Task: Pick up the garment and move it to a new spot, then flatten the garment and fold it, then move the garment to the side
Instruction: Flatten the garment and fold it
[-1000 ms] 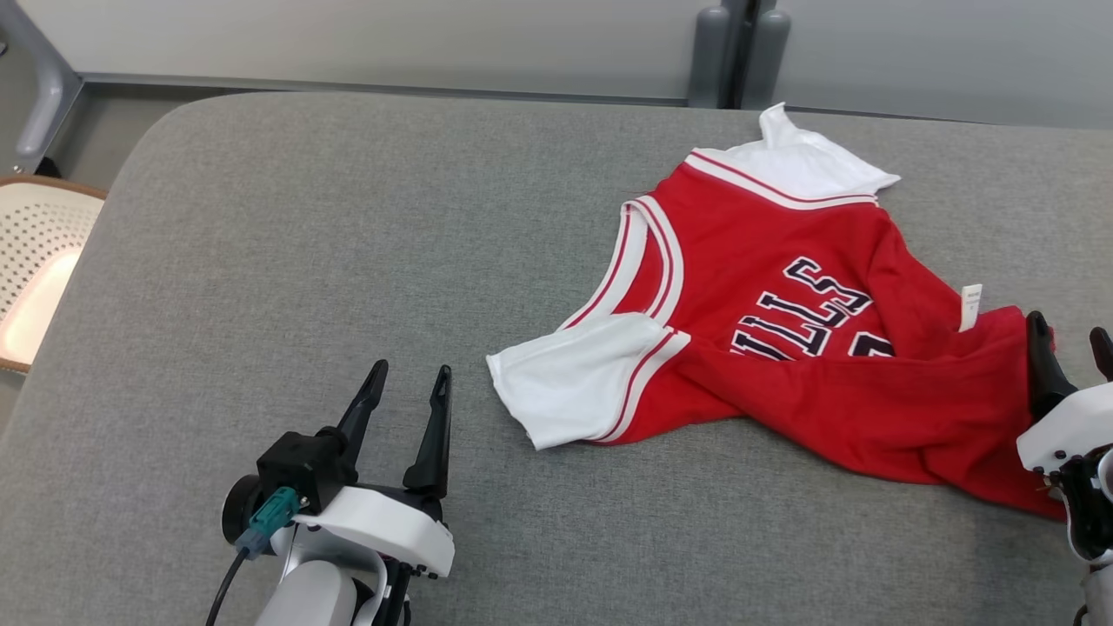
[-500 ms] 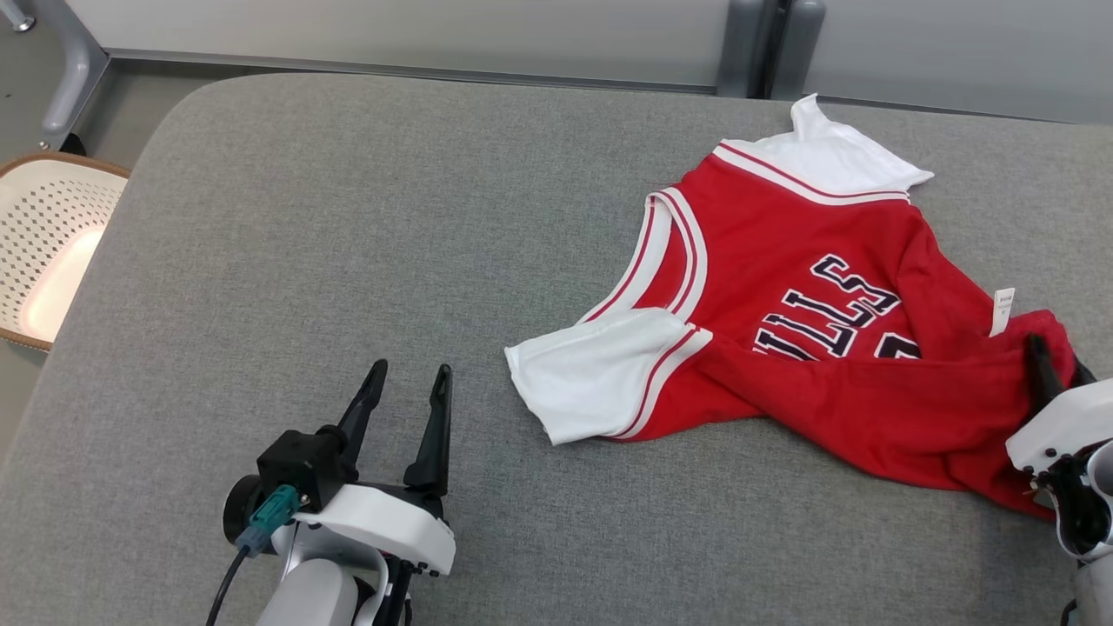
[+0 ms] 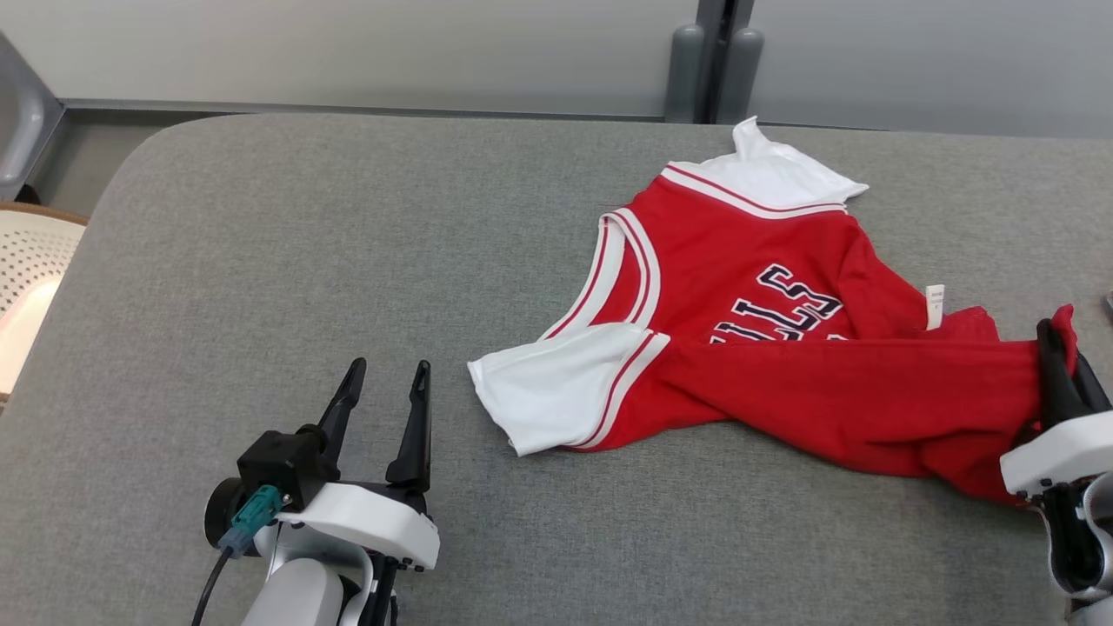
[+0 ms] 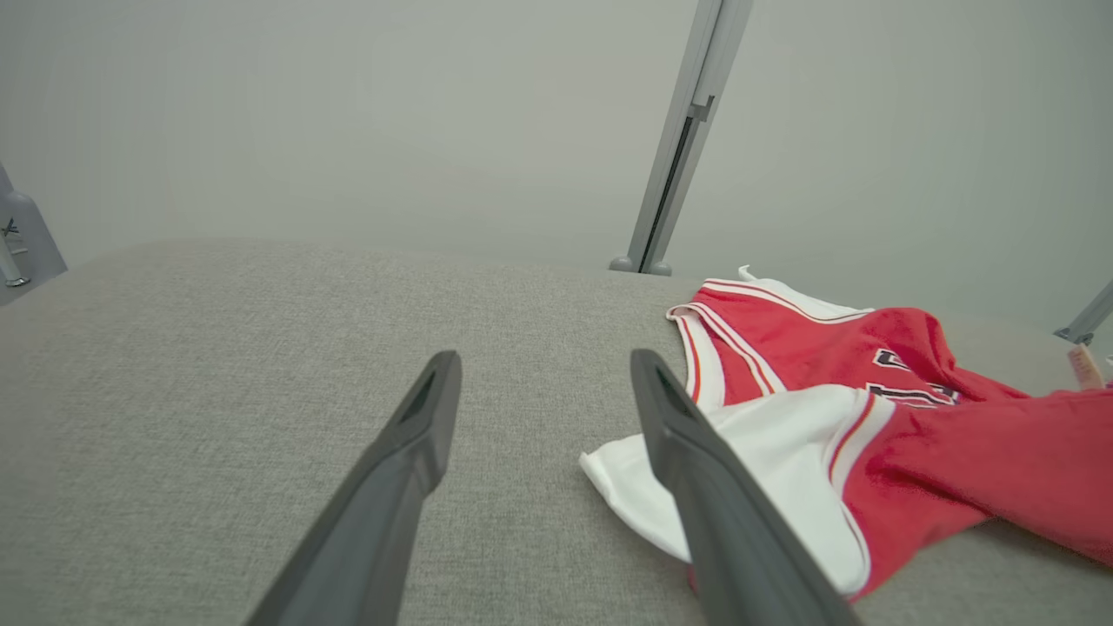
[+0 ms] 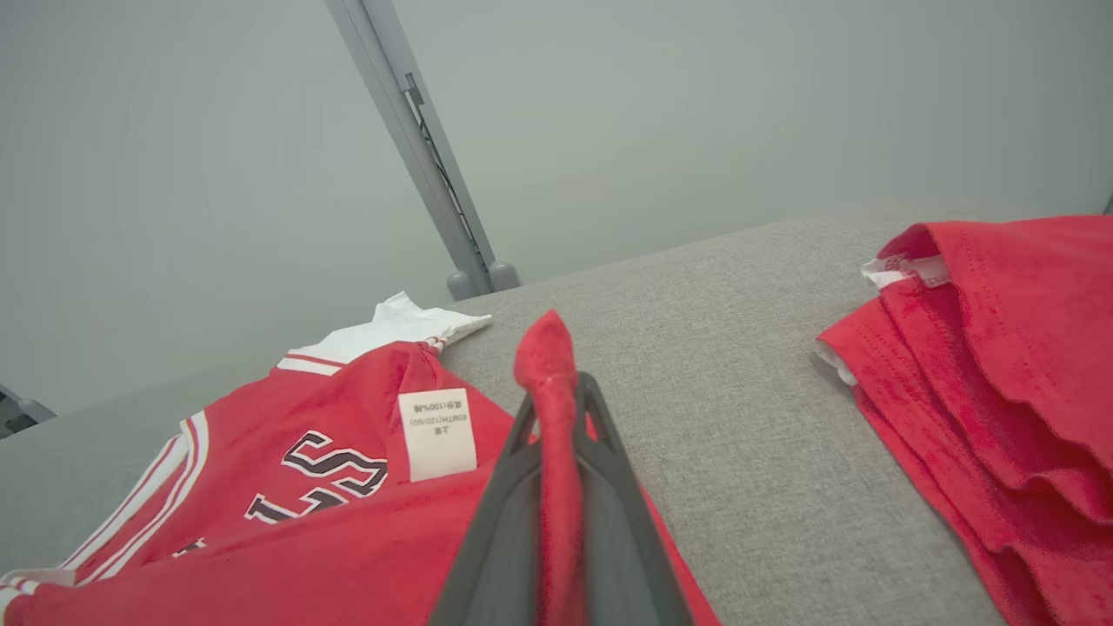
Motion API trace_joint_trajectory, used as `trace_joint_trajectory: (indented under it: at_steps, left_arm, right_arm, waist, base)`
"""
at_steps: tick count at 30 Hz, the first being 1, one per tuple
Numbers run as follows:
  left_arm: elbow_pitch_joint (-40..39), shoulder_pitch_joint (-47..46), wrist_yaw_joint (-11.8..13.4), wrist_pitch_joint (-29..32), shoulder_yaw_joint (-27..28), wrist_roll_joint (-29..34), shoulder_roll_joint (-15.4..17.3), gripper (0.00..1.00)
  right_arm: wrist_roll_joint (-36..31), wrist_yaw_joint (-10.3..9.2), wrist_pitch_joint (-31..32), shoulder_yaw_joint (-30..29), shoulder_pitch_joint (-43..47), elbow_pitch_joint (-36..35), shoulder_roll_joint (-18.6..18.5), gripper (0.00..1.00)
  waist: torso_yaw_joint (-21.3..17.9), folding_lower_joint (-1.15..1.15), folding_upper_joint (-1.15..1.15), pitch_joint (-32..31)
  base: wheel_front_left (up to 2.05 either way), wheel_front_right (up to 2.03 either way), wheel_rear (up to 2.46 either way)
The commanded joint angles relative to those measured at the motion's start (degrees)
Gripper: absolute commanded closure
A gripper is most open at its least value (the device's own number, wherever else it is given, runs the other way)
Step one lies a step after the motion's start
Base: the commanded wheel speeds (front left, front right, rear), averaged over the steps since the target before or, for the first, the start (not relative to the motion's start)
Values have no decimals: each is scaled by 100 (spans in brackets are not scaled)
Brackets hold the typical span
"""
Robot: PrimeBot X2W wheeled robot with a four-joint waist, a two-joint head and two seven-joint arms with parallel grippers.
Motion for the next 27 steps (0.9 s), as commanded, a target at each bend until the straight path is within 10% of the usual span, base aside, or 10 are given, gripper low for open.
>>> trace_joint_trajectory:
  at_steps: [1, 10, 27]
  left_arm:
    - [-7, 14, -38, -1, 76, 57, 19, 0]
    - [355, -117, -319, 0, 195, -37, 22, 0]
    - [1989, -1627, -623, 660, -627, -504, 256, 0]
  right_arm:
    - [53, 0, -107, -4, 286, -269, 8, 100]
    - [66, 0, 78, -107, 1423, -1420, 388, 100]
    - [-68, 0, 116, 399, 1404, -1489, 540, 100]
  waist:
    - [-181, 0, 0, -145]
    - [-695, 0, 0, -319]
    - [-1183, 0, 0, -38]
  base:
    - [0, 0, 0]
    - [0, 0, 0]
    - [0, 0, 0]
